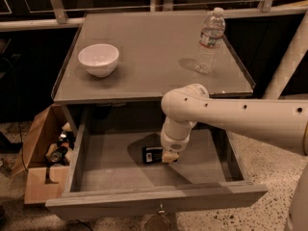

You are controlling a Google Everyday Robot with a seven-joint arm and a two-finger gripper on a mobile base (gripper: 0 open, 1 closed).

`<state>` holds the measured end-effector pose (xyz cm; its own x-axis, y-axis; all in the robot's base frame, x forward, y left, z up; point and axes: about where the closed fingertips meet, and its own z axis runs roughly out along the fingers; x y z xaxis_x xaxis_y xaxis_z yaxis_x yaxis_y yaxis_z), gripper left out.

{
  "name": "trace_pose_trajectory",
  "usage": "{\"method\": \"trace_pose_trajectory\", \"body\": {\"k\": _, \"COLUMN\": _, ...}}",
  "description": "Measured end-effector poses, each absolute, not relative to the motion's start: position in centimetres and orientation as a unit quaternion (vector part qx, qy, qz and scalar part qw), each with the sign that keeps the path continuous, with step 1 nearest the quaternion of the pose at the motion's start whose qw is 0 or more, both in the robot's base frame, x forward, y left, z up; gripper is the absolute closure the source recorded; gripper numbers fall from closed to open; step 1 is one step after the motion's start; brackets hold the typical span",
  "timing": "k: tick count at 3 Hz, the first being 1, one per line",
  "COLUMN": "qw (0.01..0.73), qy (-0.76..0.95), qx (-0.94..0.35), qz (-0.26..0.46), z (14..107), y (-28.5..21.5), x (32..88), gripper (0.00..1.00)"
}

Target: Pick rxbar chocolate from top drawer and place on counter

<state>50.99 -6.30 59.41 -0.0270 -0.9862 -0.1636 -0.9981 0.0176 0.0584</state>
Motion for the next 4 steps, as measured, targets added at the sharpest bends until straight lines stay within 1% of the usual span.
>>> {"method": "trace_pose_trajectory", "body": {"k": 2, "qw": 0.065, "qy": 0.715, "qx": -0.689, "qz": 0.102, "z": 62.4, "y": -6.6, "x": 49.0, "gripper": 1.00}}
{"method": "trace_pose_trajectory", "body": {"k": 4, "qw": 0.095, "qy": 0.722, "qx": -0.681, "qz": 0.072, "z": 70.1, "y": -8.2, "x": 48.5, "gripper": 1.00}}
